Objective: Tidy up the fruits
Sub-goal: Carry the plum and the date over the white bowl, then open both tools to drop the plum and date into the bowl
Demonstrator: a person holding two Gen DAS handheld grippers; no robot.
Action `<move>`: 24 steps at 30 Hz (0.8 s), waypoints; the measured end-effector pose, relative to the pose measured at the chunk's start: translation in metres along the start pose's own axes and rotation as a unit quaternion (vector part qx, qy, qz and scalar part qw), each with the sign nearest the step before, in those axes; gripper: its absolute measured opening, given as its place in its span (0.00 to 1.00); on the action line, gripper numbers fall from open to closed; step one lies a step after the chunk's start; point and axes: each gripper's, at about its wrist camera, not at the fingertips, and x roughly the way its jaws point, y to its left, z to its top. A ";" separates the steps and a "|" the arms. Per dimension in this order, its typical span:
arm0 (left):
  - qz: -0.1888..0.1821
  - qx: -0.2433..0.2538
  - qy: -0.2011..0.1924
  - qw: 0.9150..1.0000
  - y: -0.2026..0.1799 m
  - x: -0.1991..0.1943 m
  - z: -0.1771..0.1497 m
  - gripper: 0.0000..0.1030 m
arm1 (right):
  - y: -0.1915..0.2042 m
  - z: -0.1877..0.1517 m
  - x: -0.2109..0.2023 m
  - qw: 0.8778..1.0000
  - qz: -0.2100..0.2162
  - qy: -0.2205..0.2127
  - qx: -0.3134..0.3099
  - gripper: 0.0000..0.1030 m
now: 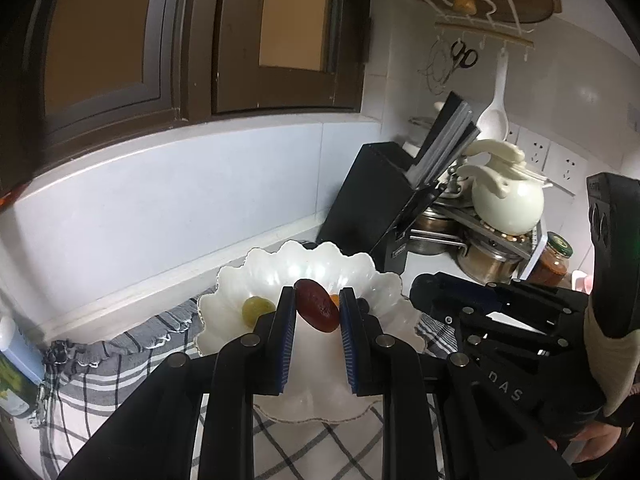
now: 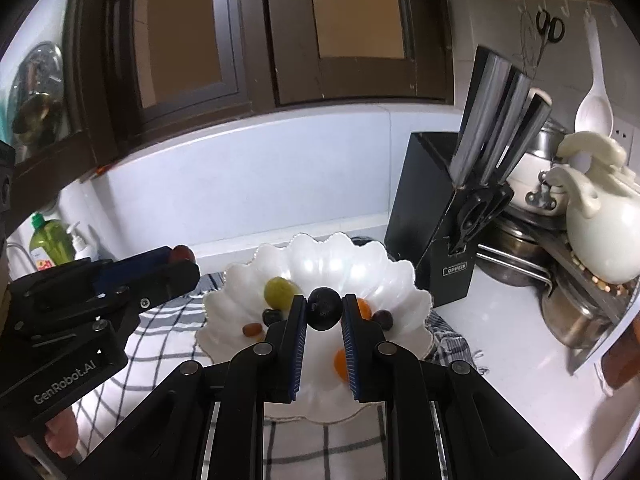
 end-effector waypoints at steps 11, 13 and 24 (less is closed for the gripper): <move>0.005 -0.028 0.061 0.998 0.017 0.051 0.015 0.22 | -0.010 0.012 0.048 0.998 0.021 0.061 0.012 0.19; 0.005 -0.033 0.071 0.997 0.020 0.059 0.016 0.22 | -0.011 0.013 0.057 0.997 0.021 0.071 0.010 0.19; 0.011 -0.051 0.141 0.989 0.035 0.112 0.016 0.22 | -0.019 0.014 0.114 0.987 0.029 0.156 0.011 0.19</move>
